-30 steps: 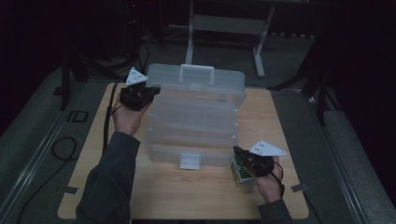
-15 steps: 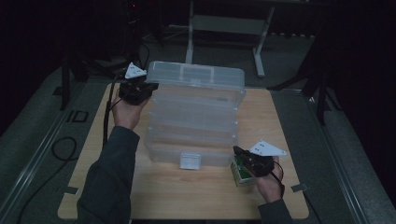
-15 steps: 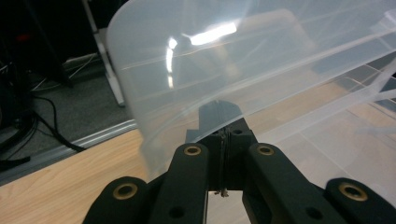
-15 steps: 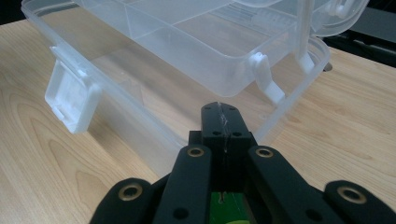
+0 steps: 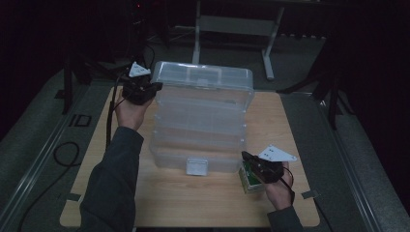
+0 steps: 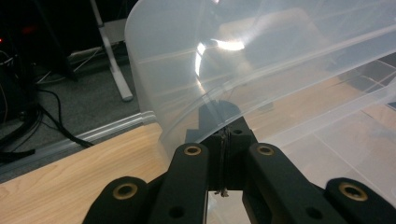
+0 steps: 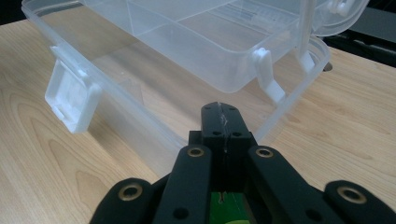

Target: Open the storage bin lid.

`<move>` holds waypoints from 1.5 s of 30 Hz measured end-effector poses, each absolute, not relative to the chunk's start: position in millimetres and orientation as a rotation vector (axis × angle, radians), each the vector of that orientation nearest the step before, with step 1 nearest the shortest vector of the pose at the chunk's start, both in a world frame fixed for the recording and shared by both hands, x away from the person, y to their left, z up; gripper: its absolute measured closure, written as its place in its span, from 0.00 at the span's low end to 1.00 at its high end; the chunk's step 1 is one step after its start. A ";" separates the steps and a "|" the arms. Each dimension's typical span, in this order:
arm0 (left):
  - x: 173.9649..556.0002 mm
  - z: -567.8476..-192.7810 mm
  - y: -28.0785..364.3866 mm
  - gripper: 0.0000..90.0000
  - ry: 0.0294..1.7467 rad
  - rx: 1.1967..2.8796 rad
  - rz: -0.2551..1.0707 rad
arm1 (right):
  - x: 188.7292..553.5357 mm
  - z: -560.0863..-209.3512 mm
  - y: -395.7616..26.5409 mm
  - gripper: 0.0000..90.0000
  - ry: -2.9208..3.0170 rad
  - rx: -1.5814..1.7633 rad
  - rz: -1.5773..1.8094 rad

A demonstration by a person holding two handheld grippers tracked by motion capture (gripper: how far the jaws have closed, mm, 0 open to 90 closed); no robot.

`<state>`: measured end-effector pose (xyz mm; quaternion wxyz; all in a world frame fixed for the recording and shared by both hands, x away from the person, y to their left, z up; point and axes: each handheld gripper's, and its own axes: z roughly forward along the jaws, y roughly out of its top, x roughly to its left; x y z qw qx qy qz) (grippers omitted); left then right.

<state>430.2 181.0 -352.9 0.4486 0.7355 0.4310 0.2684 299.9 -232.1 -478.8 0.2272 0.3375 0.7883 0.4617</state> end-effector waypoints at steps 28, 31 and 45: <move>429.1 -359.9 178.3 0.76 1.065 1.870 0.674 | 300.3 -479.1 -232.7 1.00 2.170 0.927 1.278; 428.2 -362.3 177.3 0.75 1.068 1.875 0.674 | 300.4 -479.2 -232.6 1.00 2.169 0.927 1.279; 429.7 -387.8 187.7 0.77 1.127 1.903 0.611 | 300.6 -479.4 -233.0 1.00 2.169 0.931 1.286</move>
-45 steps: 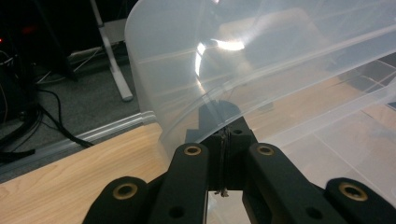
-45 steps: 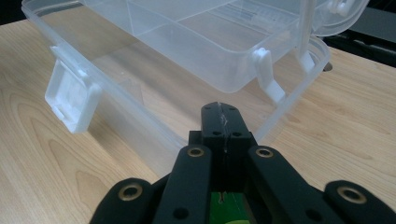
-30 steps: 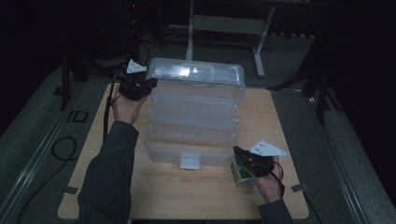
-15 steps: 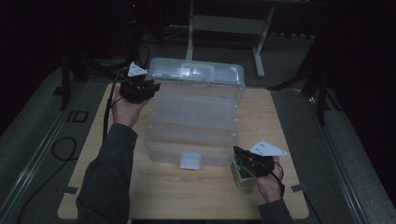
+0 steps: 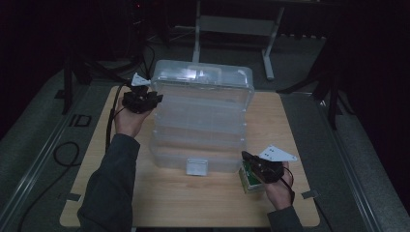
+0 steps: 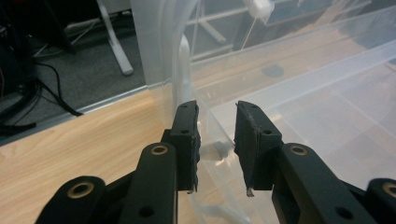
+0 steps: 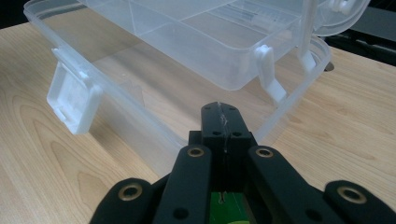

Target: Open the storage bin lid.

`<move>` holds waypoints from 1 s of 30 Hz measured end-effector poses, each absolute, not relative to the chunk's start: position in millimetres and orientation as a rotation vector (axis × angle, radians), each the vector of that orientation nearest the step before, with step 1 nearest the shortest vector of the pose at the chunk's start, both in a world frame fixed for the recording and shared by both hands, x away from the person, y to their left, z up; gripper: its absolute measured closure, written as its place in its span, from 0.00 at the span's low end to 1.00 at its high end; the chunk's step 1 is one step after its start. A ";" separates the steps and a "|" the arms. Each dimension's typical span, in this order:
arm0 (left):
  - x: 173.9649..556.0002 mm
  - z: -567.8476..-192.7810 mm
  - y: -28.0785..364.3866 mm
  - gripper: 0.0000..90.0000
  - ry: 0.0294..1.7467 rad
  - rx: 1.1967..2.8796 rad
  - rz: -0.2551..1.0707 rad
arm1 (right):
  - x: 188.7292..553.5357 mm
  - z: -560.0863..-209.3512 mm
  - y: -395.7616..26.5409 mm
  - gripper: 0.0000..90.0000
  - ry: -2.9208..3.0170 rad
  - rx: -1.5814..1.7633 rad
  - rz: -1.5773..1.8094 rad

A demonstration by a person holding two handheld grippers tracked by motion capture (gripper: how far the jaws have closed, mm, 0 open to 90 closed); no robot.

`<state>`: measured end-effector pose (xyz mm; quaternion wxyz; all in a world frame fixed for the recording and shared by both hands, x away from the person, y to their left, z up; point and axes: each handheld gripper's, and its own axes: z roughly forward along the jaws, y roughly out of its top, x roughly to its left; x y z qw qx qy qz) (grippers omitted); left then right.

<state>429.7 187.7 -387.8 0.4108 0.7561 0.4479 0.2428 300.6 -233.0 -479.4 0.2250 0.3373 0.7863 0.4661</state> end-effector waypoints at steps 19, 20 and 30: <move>441.3 -388.3 182.2 0.88 1.178 1.913 0.568 | 300.5 -479.5 -233.4 1.00 2.169 0.933 1.288; 442.3 -388.0 182.4 0.88 1.178 1.914 0.565 | 300.5 -479.5 -233.4 1.00 2.169 0.934 1.288; 452.1 -385.0 179.1 0.87 1.192 1.916 0.569 | 300.5 -479.7 -233.6 1.00 2.169 0.935 1.292</move>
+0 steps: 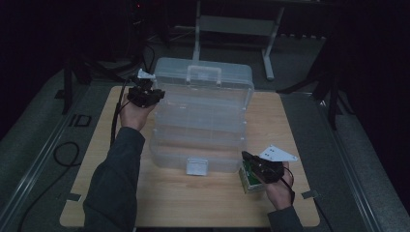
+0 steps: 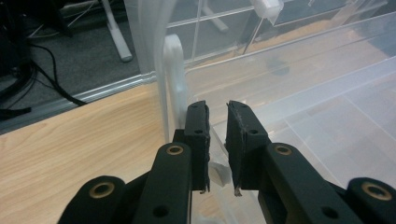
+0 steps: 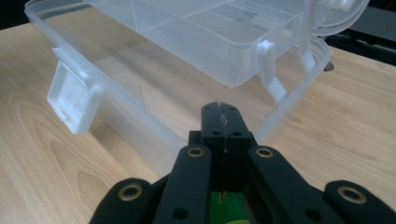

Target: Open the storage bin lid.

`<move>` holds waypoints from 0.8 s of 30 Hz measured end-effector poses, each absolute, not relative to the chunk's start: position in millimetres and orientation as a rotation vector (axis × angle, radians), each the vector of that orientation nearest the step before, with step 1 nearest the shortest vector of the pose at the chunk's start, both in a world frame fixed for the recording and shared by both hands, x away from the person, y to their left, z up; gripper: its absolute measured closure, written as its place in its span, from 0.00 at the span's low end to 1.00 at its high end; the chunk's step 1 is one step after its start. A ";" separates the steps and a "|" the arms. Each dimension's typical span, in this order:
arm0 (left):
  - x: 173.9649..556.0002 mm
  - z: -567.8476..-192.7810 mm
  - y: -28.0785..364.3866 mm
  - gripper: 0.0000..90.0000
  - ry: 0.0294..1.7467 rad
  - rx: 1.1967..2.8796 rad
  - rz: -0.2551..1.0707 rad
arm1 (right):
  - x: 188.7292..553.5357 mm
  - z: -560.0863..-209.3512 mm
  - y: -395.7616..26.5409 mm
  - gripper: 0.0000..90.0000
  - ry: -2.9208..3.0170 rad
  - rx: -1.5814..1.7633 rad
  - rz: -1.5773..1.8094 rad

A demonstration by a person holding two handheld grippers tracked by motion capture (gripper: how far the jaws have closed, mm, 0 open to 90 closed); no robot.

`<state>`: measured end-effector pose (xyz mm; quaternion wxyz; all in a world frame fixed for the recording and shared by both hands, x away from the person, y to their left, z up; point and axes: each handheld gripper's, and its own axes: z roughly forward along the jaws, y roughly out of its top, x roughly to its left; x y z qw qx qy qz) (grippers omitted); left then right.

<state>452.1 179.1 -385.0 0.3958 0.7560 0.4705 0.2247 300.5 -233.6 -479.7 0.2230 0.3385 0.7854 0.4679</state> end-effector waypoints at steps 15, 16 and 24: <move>459.4 -382.3 177.1 0.85 1.205 1.921 0.566 | 300.4 -479.8 -233.7 1.00 2.169 0.938 1.294; 459.9 -381.9 176.7 0.85 1.209 1.920 0.568 | 300.4 -479.7 -233.6 1.00 2.169 0.939 1.294; 460.9 -380.0 177.3 0.85 1.225 1.925 0.569 | 300.4 -479.9 -233.6 1.00 2.168 0.939 1.296</move>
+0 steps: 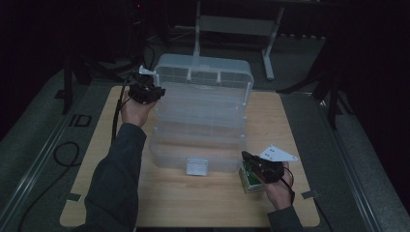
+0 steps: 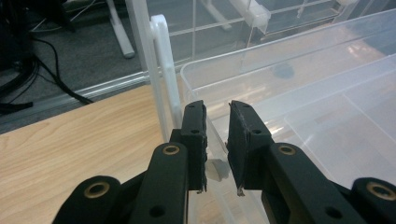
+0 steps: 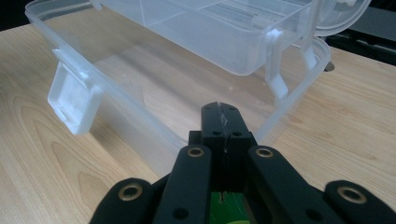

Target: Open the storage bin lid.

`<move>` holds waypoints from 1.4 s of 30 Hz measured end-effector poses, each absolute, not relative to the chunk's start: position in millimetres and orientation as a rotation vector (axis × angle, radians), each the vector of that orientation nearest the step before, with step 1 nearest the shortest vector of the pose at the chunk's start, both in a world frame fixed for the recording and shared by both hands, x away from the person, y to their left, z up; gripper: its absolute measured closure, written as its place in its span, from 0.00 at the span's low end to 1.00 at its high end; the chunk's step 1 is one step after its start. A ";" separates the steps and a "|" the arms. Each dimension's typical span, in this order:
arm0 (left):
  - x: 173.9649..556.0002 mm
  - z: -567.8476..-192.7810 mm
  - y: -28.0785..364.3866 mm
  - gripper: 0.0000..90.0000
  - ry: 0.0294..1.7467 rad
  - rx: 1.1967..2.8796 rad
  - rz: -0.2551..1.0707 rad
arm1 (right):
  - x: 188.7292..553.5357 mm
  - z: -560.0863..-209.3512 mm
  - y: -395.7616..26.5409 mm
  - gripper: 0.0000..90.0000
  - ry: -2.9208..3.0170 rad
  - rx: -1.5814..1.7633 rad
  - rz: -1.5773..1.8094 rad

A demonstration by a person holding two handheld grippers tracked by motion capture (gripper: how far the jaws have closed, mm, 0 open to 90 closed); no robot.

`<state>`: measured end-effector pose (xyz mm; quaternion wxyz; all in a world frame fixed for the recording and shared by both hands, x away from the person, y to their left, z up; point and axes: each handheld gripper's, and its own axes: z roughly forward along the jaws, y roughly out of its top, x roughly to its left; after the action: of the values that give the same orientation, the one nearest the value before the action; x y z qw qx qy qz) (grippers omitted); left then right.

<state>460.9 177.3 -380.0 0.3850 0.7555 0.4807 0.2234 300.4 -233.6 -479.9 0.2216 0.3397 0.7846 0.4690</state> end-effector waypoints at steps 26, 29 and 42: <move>442.2 -384.3 174.7 0.73 1.243 1.947 0.611 | 300.1 -480.2 -233.0 1.00 2.164 0.937 1.296; 441.8 -384.0 174.6 0.73 1.248 1.947 0.611 | 300.0 -480.2 -232.9 1.00 2.163 0.937 1.297; 443.7 -380.9 170.8 0.80 1.240 1.926 0.606 | 300.1 -480.2 -233.1 1.00 2.164 0.937 1.297</move>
<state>443.7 170.8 -380.9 0.3765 0.7530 0.4849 0.2368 300.1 -233.1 -480.2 0.2235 0.3393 0.7837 0.4698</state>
